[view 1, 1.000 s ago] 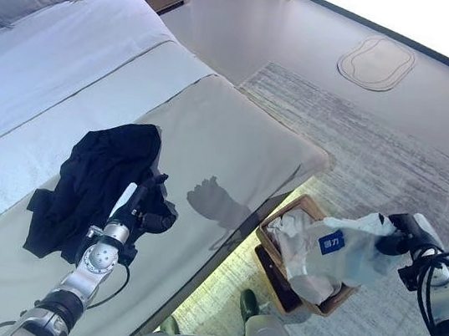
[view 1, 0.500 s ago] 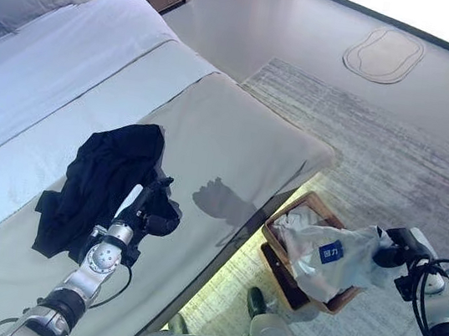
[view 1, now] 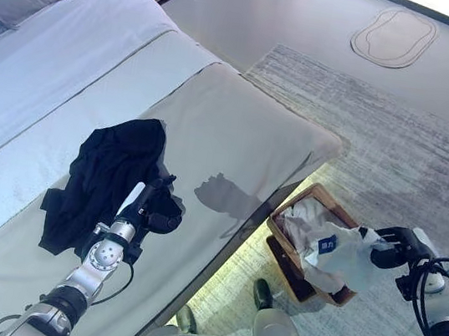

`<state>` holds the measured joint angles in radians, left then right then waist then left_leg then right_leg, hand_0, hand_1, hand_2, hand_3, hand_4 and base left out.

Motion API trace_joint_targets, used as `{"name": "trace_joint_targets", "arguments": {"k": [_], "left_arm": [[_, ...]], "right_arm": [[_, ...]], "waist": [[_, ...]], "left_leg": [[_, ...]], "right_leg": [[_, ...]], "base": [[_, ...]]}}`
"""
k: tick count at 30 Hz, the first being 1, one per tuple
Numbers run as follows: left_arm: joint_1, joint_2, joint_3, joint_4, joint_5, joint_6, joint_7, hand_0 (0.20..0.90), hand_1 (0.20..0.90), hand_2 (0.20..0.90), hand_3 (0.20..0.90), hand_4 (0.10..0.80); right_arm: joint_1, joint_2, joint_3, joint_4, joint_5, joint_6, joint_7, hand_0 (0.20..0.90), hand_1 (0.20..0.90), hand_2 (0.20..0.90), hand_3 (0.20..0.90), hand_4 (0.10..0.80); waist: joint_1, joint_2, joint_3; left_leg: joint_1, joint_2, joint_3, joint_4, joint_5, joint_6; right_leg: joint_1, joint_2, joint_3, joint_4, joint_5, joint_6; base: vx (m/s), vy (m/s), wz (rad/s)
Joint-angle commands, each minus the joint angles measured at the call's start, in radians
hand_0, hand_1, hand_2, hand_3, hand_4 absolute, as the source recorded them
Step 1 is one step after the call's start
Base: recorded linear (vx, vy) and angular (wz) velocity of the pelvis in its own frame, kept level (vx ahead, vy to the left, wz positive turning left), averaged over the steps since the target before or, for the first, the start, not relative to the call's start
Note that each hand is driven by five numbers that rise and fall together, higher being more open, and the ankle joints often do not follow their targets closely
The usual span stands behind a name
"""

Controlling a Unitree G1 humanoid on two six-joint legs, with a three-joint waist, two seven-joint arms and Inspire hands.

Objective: Pick up the clothes from the bed and place them into the basket

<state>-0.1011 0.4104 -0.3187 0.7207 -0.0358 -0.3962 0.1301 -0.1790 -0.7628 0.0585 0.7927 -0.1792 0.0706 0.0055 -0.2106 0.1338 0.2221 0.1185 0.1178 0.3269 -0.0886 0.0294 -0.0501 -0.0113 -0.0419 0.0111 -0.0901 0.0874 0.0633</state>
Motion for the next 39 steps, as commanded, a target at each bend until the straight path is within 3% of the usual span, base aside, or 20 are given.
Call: {"name": "trace_joint_targets", "arguments": {"k": [1,9,17,20,23,30,34,39], "left_arm": [[-0.091,0.038,0.000,-0.055,0.014,-0.076,0.026,0.900,0.900,0.900,0.900,0.800],[-0.071,0.028,0.012,-0.053,0.007,-0.074,0.042,0.900,0.900,0.900,0.900,0.800],[-0.053,0.016,0.033,-0.049,0.050,-0.071,0.124,0.900,0.900,0.900,0.900,0.800],[-0.048,0.018,0.042,-0.032,0.124,-0.082,0.218,0.900,0.900,0.900,0.900,0.800],[-0.043,0.043,0.049,-0.030,0.299,-0.093,0.368,0.900,0.900,0.900,0.900,0.800],[-0.021,0.149,0.029,-0.059,0.692,0.060,0.697,0.900,0.900,0.900,0.900,0.800],[0.006,0.187,0.041,-0.086,0.783,0.105,0.820,0.900,0.900,0.900,0.900,0.800],[0.020,0.216,0.058,-0.093,0.767,0.119,0.857,0.900,0.900,0.900,0.900,0.800]], "right_arm": [[-0.093,-0.062,-0.005,0.007,-0.001,-0.044,-0.075,0.900,0.900,0.900,0.900,0.800],[-0.058,-0.069,-0.043,-0.097,-0.021,-0.072,-0.171,0.900,0.900,0.900,0.900,0.800],[-0.086,-0.059,-0.076,-0.268,-0.100,-0.073,-0.335,0.900,0.900,0.900,0.900,0.800],[-0.122,-0.052,-0.046,-0.301,-0.163,-0.081,-0.350,0.900,0.900,0.900,0.900,0.800],[-0.163,-0.061,0.007,-0.318,-0.232,-0.089,-0.381,0.900,0.900,0.900,0.900,0.800],[-0.308,-0.098,0.172,-0.334,-0.342,-0.081,-0.440,0.900,0.900,0.900,0.900,0.800],[-0.372,-0.111,0.247,-0.343,-0.362,-0.088,-0.435,0.900,0.900,0.900,0.900,0.800],[-0.516,-0.128,0.356,-0.298,-0.331,-0.063,-0.415,0.900,0.900,0.900,0.900,0.800]], "waist": [[0.000,-0.053,-0.068],[0.002,-0.060,-0.078],[0.045,-0.076,-0.084],[0.068,-0.084,-0.086],[0.103,-0.099,-0.085],[0.214,-0.123,-0.070],[0.263,-0.130,-0.056],[0.340,-0.126,-0.016]], "left_leg": [[0.024,-0.008,-0.014,0.086,-0.107,-0.008],[0.032,-0.004,-0.021,0.078,-0.101,-0.010],[0.030,-0.011,-0.069,0.069,-0.089,-0.013],[0.021,-0.016,-0.095,0.071,-0.086,-0.012],[0.008,-0.024,-0.124,0.075,-0.084,-0.010],[-0.040,-0.054,-0.219,0.103,-0.081,-0.007],[-0.071,-0.073,-0.264,0.134,-0.089,-0.002],[-0.122,-0.098,-0.321,0.142,-0.073,-0.001]], "right_leg": [[-0.045,-0.046,-0.023,0.128,-0.059,0.042],[-0.031,-0.041,-0.029,0.135,-0.069,0.038],[0.002,-0.038,-0.068,0.140,-0.090,0.028],[0.008,-0.040,-0.084,0.145,-0.099,0.023],[0.017,-0.040,-0.107,0.153,-0.112,0.015],[0.035,-0.049,-0.184,0.179,-0.147,-0.007],[0.036,-0.057,-0.223,0.201,-0.168,-0.021],[0.026,-0.070,-0.287,0.218,-0.184,-0.034]], "base": [[0.000,0.000,0.00],[0.000,0.000,0.00],[0.010,0.025,0.11],[-0.006,0.042,0.16],[-0.002,0.022,0.25],[0.007,0.024,0.39],[0.036,0.029,0.37],[-0.027,0.026,0.38]]}}
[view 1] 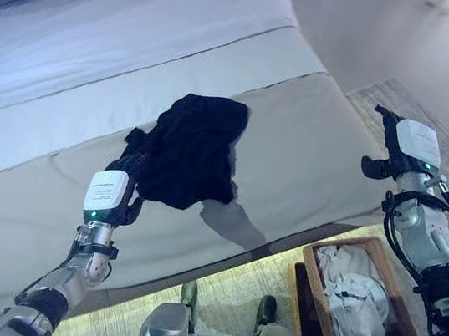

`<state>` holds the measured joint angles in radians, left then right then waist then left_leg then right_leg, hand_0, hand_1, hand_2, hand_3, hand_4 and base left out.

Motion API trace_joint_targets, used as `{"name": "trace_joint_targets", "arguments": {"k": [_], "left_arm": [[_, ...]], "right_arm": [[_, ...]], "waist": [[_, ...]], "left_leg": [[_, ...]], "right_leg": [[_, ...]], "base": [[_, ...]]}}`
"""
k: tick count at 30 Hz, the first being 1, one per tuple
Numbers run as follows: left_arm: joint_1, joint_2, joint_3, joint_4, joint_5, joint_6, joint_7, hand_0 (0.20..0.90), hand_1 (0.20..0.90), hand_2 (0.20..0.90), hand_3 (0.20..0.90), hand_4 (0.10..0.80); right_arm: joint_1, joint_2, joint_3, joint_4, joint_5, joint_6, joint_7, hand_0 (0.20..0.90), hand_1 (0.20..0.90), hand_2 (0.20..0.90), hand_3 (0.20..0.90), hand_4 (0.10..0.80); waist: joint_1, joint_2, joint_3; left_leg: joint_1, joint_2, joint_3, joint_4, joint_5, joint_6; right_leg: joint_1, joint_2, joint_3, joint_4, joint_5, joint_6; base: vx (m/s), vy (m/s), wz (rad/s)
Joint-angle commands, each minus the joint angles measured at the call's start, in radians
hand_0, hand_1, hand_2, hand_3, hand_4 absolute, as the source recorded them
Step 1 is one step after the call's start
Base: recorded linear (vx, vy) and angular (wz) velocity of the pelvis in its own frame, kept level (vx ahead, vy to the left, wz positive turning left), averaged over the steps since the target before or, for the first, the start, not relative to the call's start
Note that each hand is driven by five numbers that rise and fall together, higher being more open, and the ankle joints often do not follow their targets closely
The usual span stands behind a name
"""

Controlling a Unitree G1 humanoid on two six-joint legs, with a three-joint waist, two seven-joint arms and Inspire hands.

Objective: Pick up the clothes from the bed and place them into the basket

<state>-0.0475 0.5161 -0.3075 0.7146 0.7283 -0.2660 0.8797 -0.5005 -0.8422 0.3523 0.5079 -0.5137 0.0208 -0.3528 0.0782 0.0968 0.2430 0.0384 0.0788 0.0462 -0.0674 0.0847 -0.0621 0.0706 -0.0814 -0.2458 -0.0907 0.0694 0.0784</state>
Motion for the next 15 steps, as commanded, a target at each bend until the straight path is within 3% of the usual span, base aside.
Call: {"name": "trace_joint_targets", "arguments": {"k": [1,7,10,15], "left_arm": [[-0.037,0.118,0.041,-0.096,-0.006,-0.017,0.112,0.900,0.900,0.900,0.900,0.800],[-0.046,0.155,0.028,-0.166,-0.076,-0.095,0.182,0.900,0.900,0.900,0.900,0.800],[-0.058,0.175,0.024,-0.198,-0.083,-0.113,0.201,0.900,0.900,0.900,0.900,0.800],[-0.049,0.163,0.044,-0.208,-0.199,-0.116,0.153,0.900,0.900,0.900,0.900,0.800]], "right_arm": [[-0.241,-0.054,0.089,0.007,0.018,-0.001,-0.053,0.900,0.900,0.900,0.900,0.800],[-0.471,-0.074,0.195,0.119,0.105,0.064,-0.081,0.900,0.900,0.900,0.900,0.800],[-0.570,-0.073,0.242,0.148,0.121,0.109,-0.111,0.900,0.900,0.900,0.900,0.800],[-0.662,-0.042,0.289,0.152,0.140,0.160,-0.102,0.900,0.900,0.900,0.900,0.800]], "waist": [[0.065,-0.086,-0.024],[0.168,-0.041,0.082],[0.213,-0.017,0.150],[0.252,-0.027,0.228]], "left_leg": [[-0.061,-0.063,-0.053,0.127,-0.124,0.010],[-0.173,-0.103,-0.143,0.203,-0.115,0.007],[-0.270,-0.123,-0.166,0.305,-0.119,0.018],[-0.380,-0.161,-0.160,0.528,-0.224,0.044]], "right_leg": [[-0.067,-0.032,-0.046,0.230,-0.172,-0.054],[-0.150,-0.066,-0.139,0.375,-0.242,-0.095],[-0.247,-0.108,-0.172,0.532,-0.278,-0.116],[-0.341,-0.163,-0.176,0.776,-0.376,-0.135]], "base": [[-0.134,0.012,0.41],[-0.095,0.034,0.45],[-0.075,0.014,0.41],[0.023,-0.003,0.42]]}}
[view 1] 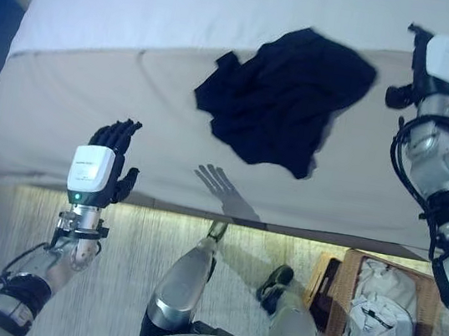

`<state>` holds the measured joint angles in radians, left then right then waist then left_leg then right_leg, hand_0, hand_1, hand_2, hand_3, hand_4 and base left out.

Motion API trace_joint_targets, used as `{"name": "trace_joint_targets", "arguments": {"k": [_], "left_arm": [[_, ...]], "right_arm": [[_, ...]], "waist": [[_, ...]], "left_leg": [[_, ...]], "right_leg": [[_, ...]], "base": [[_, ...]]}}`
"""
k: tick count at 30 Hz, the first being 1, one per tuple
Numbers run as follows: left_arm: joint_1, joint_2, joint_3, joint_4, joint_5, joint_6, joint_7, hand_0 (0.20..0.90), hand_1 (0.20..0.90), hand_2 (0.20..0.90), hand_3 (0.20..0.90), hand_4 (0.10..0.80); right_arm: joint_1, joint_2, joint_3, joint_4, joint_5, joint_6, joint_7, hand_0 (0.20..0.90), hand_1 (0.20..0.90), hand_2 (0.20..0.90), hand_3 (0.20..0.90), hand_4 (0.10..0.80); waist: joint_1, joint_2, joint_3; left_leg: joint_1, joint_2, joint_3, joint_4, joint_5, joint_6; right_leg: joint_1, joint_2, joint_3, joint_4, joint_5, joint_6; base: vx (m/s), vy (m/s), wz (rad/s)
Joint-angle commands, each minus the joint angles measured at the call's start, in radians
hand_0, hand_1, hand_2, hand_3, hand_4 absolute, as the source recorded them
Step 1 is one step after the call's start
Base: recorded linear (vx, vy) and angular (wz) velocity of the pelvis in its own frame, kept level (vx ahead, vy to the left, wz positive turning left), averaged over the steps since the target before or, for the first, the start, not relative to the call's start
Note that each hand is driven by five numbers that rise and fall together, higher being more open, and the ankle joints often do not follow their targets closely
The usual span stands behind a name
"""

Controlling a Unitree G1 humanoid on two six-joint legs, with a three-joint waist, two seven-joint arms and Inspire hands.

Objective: Pick up the clothes from the bed and place them into the basket

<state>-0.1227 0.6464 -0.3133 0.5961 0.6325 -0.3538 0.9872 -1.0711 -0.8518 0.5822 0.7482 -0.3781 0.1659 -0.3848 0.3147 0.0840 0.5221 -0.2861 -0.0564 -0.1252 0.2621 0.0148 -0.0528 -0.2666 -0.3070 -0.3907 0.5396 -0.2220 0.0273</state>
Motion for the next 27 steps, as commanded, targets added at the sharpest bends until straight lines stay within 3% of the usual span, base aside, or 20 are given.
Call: {"name": "trace_joint_targets", "arguments": {"k": [1,6,8,11,16,27], "left_arm": [[0.031,0.030,0.057,-0.092,-0.111,-0.029,0.033,0.900,0.900,0.900,0.900,0.800],[0.051,0.029,0.061,-0.148,-0.131,-0.048,0.034,0.900,0.900,0.900,0.900,0.800],[0.063,0.034,0.067,-0.186,-0.149,-0.071,0.039,0.900,0.900,0.900,0.900,0.800],[0.061,0.036,0.065,-0.226,-0.163,-0.081,0.048,0.900,0.900,0.900,0.900,0.800],[0.033,0.055,0.060,-0.315,-0.206,-0.086,0.041,0.900,0.900,0.900,0.900,0.800],[0.021,0.093,0.073,-0.405,-0.233,-0.082,0.039,0.900,0.900,0.900,0.900,0.800]], "right_arm": [[-0.102,-0.026,0.061,-0.082,0.009,0.013,-0.064,0.900,0.900,0.900,0.900,0.800],[-0.175,0.004,0.078,-0.078,0.003,0.036,-0.035,0.900,0.900,0.900,0.900,0.800],[-0.216,0.018,0.093,-0.066,0.000,0.054,-0.014,0.900,0.900,0.900,0.900,0.800],[-0.250,0.029,0.118,-0.038,0.003,0.068,-0.011,0.900,0.900,0.900,0.900,0.800],[-0.329,0.049,0.173,0.067,0.037,0.068,0.047,0.900,0.900,0.900,0.900,0.800],[-0.439,0.097,0.238,0.296,0.153,0.034,0.194,0.900,0.900,0.900,0.900,0.800]], "waist": [[0.022,-0.018,-0.041],[0.049,-0.017,-0.002],[0.055,-0.010,-0.002],[0.061,-0.001,-0.002],[0.071,0.022,-0.002],[0.102,0.054,-0.002]], "left_leg": [[-0.074,-0.032,0.014,0.236,-0.172,0.040],[-0.206,-0.080,0.024,0.461,-0.254,0.074],[-0.300,-0.094,0.037,0.575,-0.299,0.096],[-0.389,-0.111,0.043,0.674,-0.324,0.099],[-0.553,-0.126,0.048,0.832,-0.364,0.127],[-0.761,-0.141,0.065,1.026,-0.405,0.141]], "right_leg": [[-0.015,0.056,-0.033,0.177,-0.097,-0.087],[-0.121,0.029,-0.019,0.347,-0.141,-0.101],[-0.214,0.030,-0.006,0.439,-0.175,-0.119],[-0.292,0.028,-0.002,0.505,-0.191,-0.125],[-0.462,0.026,0.030,0.643,-0.234,-0.129],[-0.659,0.017,0.056,0.845,-0.289,-0.120]], "base": [[0.030,0.011,0.28],[0.002,0.014,0.15],[-0.074,0.049,0.10],[-0.075,0.045,0.01],[-0.073,0.064,0.00],[-0.053,0.016,0.05]]}}
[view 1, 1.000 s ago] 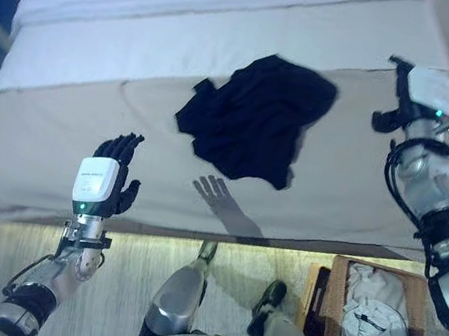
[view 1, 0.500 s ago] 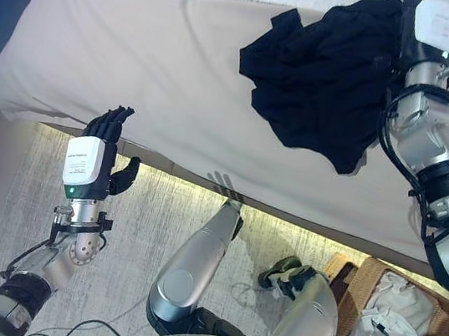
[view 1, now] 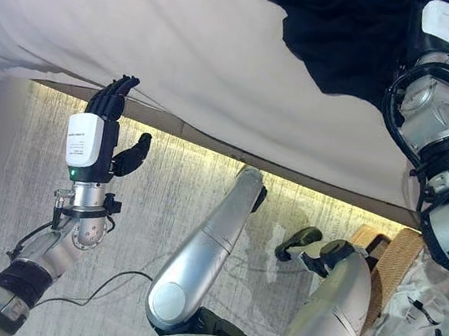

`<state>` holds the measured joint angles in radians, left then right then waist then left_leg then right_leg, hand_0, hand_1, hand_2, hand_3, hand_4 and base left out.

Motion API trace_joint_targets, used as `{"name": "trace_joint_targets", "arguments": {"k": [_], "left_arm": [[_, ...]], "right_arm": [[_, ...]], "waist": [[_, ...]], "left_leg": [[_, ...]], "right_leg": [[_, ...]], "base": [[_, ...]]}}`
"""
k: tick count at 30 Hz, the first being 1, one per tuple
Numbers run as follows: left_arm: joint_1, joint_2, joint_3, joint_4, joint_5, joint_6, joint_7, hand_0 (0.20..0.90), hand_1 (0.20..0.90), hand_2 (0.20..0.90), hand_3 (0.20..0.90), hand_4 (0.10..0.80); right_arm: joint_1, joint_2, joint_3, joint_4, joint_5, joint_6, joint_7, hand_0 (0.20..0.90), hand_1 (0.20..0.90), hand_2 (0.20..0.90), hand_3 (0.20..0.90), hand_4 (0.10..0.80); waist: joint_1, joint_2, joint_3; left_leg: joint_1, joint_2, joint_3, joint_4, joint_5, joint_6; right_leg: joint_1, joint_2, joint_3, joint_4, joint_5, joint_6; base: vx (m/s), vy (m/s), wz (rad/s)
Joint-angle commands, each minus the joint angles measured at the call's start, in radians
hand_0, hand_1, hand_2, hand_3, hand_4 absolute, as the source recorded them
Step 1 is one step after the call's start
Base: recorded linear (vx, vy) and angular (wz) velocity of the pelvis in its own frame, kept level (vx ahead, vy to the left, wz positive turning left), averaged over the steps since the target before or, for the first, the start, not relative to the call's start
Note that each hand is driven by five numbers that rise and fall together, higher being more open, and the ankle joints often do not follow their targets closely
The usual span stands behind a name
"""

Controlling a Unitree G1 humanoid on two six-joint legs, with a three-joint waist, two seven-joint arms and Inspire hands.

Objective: Pick up the clothes from the bed and place them into the basket

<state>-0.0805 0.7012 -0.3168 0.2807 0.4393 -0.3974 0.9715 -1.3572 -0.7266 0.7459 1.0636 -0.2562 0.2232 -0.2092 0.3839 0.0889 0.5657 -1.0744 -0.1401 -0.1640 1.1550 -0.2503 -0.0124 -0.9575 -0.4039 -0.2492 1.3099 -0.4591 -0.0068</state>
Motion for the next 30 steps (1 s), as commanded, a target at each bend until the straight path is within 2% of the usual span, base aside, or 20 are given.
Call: {"name": "trace_joint_targets", "arguments": {"k": [1,4,7,8,9,13,22,30], "left_arm": [[-0.022,0.042,0.081,-0.092,-0.043,-0.047,0.052,0.900,0.900,0.900,0.900,0.800],[-0.030,0.053,0.083,-0.097,-0.037,-0.053,0.046,0.900,0.900,0.900,0.900,0.800],[-0.034,0.062,0.085,-0.104,-0.042,-0.050,0.049,0.900,0.900,0.900,0.900,0.800],[-0.033,0.067,0.088,-0.107,-0.045,-0.052,0.051,0.900,0.900,0.900,0.900,0.800],[-0.030,0.073,0.091,-0.109,-0.046,-0.056,0.056,0.900,0.900,0.900,0.900,0.800],[-0.010,0.094,0.108,-0.118,-0.042,-0.065,0.055,0.900,0.900,0.900,0.900,0.800],[0.018,0.101,0.120,-0.097,-0.039,-0.092,0.052,0.900,0.900,0.900,0.900,0.800],[0.001,0.091,0.102,-0.084,-0.017,-0.083,0.040,0.900,0.900,0.900,0.900,0.800]], "right_arm": [[-0.163,-0.019,0.076,0.015,0.063,-0.034,0.050,0.900,0.900,0.900,0.900,0.800],[-0.174,0.001,0.089,0.074,0.103,-0.046,0.150,0.900,0.900,0.900,0.900,0.800],[-0.176,0.008,0.096,0.092,0.119,-0.052,0.193,0.900,0.900,0.900,0.900,0.800],[-0.175,0.006,0.096,0.094,0.130,-0.062,0.192,0.728,0.728,0.728,0.700,0.600],[-0.178,0.005,0.094,0.094,0.148,-0.073,0.184,0.300,0.300,0.300,0.200,0.100],[-0.202,-0.007,0.092,0.114,0.151,-0.100,0.126,0.300,0.300,0.300,0.200,0.100],[-0.223,-0.017,0.094,0.119,0.186,-0.109,0.087,0.300,0.300,0.300,0.200,0.100],[-0.190,-0.020,0.075,0.097,0.178,-0.140,0.060,0.300,0.300,0.300,0.200,0.100]], "waist": [[0.038,0.051,-0.046],[0.045,0.048,-0.046],[0.049,0.046,-0.046],[0.049,0.046,-0.046],[0.051,0.045,-0.046],[0.057,0.038,-0.046],[0.054,0.023,-0.046],[0.020,-0.008,-0.046]], "left_leg": [[0.005,-0.060,0.104,0.148,-0.140,0.100],[-0.008,-0.057,0.098,0.157,-0.137,0.097],[-0.005,-0.055,0.094,0.157,-0.134,0.094],[-0.007,-0.053,0.092,0.157,-0.132,0.093],[-0.008,-0.052,0.090,0.158,-0.130,0.091],[0.001,-0.047,0.085,0.155,-0.124,0.086],[0.062,-0.023,0.080,0.114,-0.107,0.079],[0.262,0.014,0.093,-0.031,-0.082,0.066]], "right_leg": [[0.017,0.118,-0.082,0.090,-0.054,-0.084],[0.010,0.122,-0.084,0.105,-0.057,-0.084],[0.019,0.125,-0.092,0.103,-0.056,-0.084],[0.020,0.126,-0.095,0.103,-0.055,-0.083],[0.021,0.128,-0.096,0.103,-0.054,-0.083],[0.044,0.133,-0.110,0.097,-0.048,-0.081],[0.099,0.146,-0.123,0.058,-0.032,-0.081],[0.273,0.164,-0.108,-0.110,0.015,-0.075]], "base": [[-0.059,-0.044,0.00],[-0.055,-0.064,0.11],[-0.024,-0.056,-0.16],[-0.023,-0.076,-0.32],[-0.025,-0.073,-0.03],[-0.024,-0.077,0.11],[-0.021,-0.050,0.02],[0.007,-0.008,-0.09]]}}
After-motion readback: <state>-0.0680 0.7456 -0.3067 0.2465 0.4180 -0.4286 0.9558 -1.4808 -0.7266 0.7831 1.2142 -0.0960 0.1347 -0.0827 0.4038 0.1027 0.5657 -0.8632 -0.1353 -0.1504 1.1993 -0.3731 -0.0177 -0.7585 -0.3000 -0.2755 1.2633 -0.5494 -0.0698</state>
